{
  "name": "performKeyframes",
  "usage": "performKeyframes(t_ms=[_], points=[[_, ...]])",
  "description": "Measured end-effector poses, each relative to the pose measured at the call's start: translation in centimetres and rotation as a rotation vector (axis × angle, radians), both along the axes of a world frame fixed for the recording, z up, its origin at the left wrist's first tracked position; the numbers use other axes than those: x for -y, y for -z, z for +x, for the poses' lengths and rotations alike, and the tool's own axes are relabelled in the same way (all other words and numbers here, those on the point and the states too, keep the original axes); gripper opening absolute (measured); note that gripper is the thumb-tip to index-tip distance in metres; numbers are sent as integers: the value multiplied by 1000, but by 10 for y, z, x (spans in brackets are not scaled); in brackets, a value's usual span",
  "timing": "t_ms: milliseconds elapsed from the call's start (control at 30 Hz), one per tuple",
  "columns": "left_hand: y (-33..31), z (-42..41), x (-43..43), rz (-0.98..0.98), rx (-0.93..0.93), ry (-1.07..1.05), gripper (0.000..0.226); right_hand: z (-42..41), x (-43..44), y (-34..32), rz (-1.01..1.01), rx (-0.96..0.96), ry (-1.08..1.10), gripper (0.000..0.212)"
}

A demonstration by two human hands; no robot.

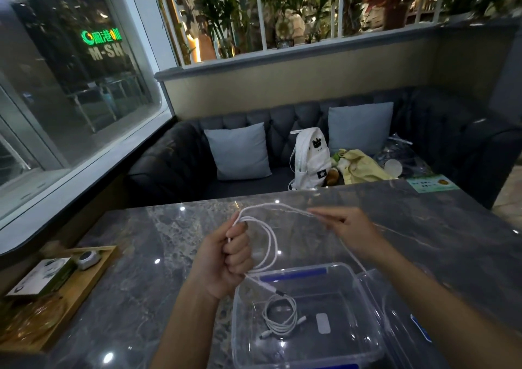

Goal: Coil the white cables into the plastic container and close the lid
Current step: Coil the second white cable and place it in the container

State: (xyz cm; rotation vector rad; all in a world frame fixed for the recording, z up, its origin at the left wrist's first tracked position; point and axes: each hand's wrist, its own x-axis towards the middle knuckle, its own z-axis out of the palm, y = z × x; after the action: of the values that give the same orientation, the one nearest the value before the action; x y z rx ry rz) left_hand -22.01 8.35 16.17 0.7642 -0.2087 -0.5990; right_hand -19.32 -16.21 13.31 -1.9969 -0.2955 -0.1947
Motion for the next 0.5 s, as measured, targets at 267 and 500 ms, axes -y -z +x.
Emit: performKeyframes(t_ms=[267, 500], points=[[-4, 9, -2, 128, -47, -315, 40, 0, -32, 25, -801, -98, -218, 64], [3, 15, -3, 183, -141, -453, 47, -37, -66, -7, -1287, 153, -471, 21]])
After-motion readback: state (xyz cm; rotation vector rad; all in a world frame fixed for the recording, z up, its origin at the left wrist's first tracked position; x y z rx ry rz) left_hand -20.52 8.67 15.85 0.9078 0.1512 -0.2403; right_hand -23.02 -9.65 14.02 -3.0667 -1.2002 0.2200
